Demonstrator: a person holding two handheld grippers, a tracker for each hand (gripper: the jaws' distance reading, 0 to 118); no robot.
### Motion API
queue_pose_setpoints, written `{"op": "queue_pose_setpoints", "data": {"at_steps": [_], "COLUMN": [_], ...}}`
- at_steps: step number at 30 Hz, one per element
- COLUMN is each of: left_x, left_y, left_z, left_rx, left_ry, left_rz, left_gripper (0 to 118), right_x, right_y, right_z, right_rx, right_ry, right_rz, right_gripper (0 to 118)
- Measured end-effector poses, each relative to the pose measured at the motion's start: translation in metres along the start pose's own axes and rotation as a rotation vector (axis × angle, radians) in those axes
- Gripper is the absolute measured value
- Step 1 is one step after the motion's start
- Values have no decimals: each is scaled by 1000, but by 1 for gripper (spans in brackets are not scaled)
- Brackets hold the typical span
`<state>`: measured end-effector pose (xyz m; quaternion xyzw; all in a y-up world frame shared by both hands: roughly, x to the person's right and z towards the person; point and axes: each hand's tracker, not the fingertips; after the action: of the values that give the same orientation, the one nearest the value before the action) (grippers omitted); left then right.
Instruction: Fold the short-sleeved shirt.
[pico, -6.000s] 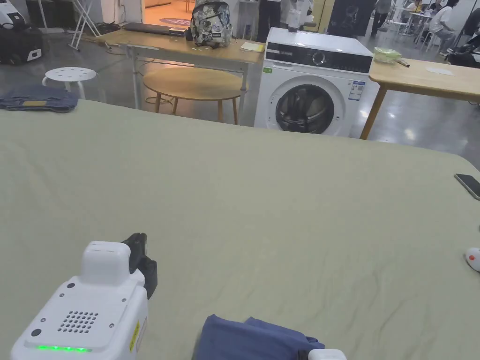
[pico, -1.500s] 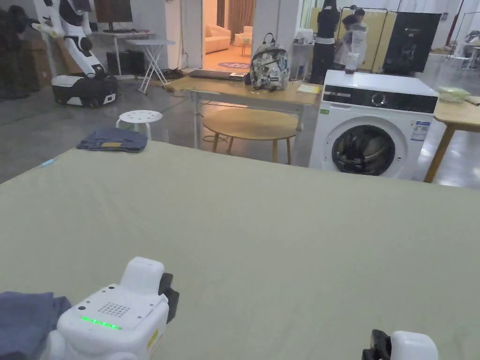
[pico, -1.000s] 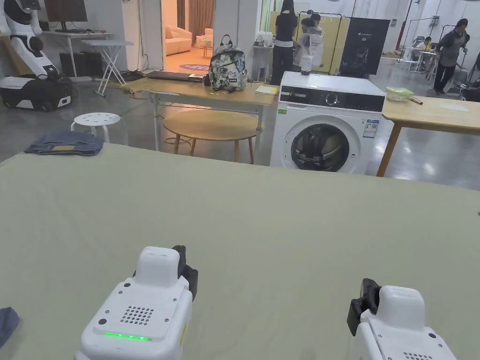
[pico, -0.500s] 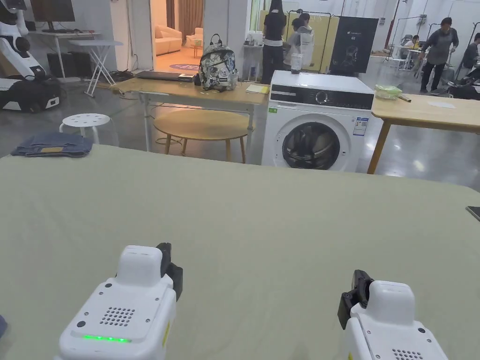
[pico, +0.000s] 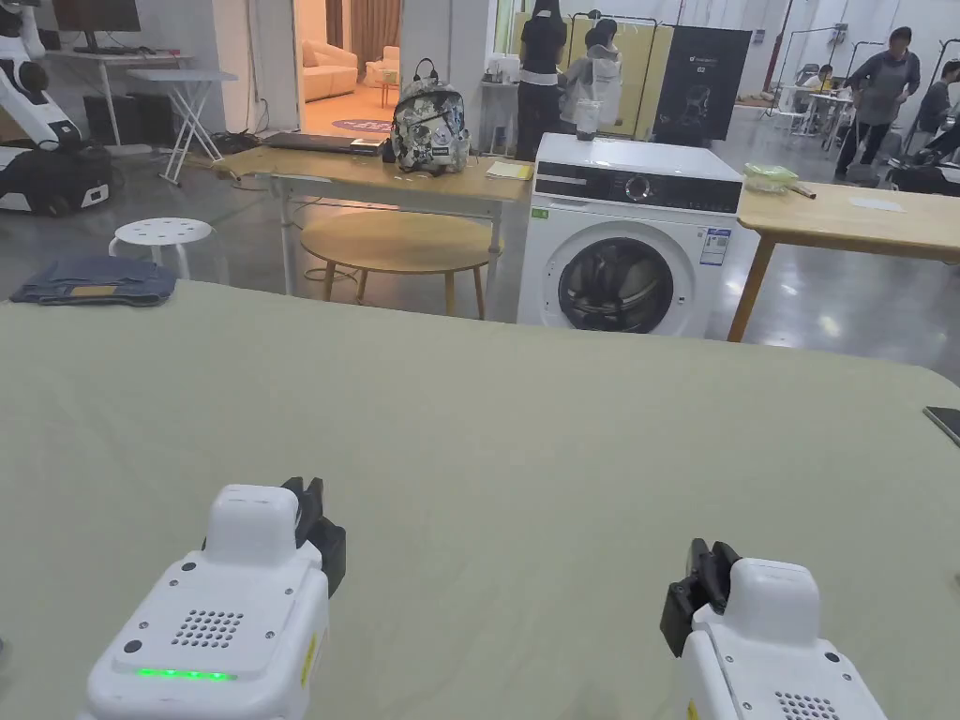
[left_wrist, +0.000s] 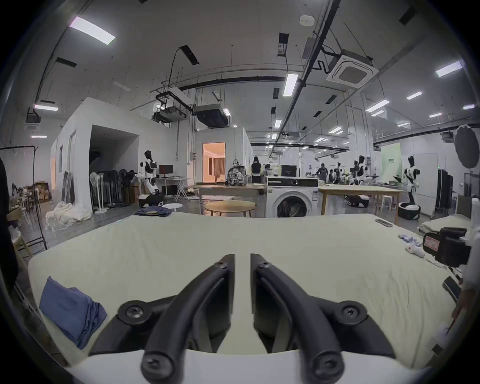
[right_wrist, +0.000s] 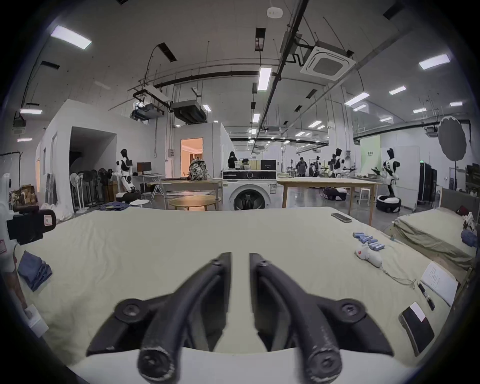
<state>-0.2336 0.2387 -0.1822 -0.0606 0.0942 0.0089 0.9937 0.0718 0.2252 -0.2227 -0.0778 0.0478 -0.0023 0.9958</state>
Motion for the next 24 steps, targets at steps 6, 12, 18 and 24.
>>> {"op": "queue_pose_setpoints", "data": {"at_steps": [6,12,18,24], "left_x": [-1,0,0,-2], "left_y": [0,1,1,5], "left_z": [7,8,8,7], "left_rx": [19,19,12,13], "left_ry": [7,13,17,-7], "left_rz": [7,-11,11,68], "left_gripper": [57,67,67,67], "right_x": [-3,-3,-3,3], "right_y": [3,5,4,9], "right_z": [3,5,4,2], "right_rx": [24,35,-19,-40], "right_ry": [-19,-42,-24,18], "right_rz": [16,37,2,-69], "right_gripper": [70,84,84,88]}}
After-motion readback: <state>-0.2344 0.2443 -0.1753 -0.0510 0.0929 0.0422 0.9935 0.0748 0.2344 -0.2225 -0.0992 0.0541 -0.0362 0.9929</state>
